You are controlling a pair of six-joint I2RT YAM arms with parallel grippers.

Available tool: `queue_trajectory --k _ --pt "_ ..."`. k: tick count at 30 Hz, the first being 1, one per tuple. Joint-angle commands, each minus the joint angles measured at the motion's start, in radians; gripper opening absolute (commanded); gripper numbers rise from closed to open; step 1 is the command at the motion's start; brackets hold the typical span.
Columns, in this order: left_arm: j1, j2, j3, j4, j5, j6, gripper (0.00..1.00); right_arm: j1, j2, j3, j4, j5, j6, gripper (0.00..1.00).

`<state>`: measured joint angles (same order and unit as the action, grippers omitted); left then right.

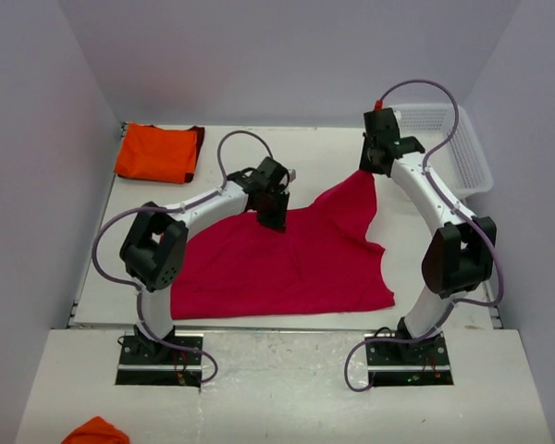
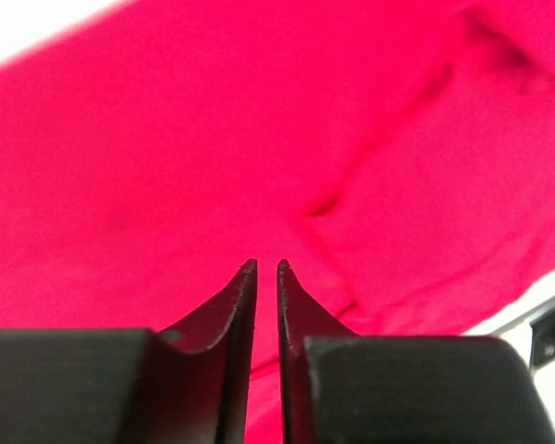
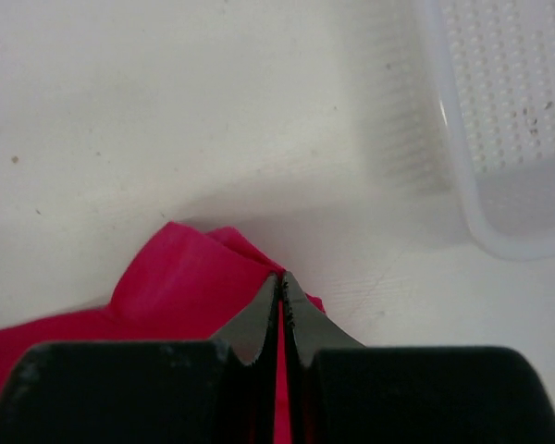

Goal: Fold and stack the t-shirts
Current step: Grap the side of the flattened tshirt furthest away from the robot with both arms

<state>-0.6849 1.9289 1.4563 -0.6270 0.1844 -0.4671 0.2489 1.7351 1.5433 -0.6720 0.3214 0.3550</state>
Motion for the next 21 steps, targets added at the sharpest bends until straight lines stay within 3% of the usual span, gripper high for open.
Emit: queue_trajectory --k 1,3,6,9,17,21 --pt "0.138 -0.105 -0.019 -0.019 -0.097 0.022 0.14 -0.019 0.029 0.130 0.011 -0.001 -0.066 0.00" --pt "0.235 -0.107 -0.008 -0.045 -0.112 0.034 0.11 -0.022 0.073 0.173 -0.012 -0.015 -0.091 0.00" --pt "0.319 -0.074 0.061 -0.140 -0.178 0.074 0.15 -0.026 0.119 0.248 -0.040 -0.034 -0.117 0.00" --pt "0.393 -0.064 0.076 -0.163 -0.218 0.094 0.29 -0.036 0.152 0.268 -0.040 -0.047 -0.129 0.00" --pt "0.521 -0.013 0.082 -0.162 -0.292 0.073 0.28 -0.046 0.172 0.270 -0.031 -0.088 -0.140 0.00" --pt "0.565 0.008 0.093 -0.169 -0.357 0.067 0.33 -0.049 0.173 0.265 -0.029 -0.117 -0.142 0.00"
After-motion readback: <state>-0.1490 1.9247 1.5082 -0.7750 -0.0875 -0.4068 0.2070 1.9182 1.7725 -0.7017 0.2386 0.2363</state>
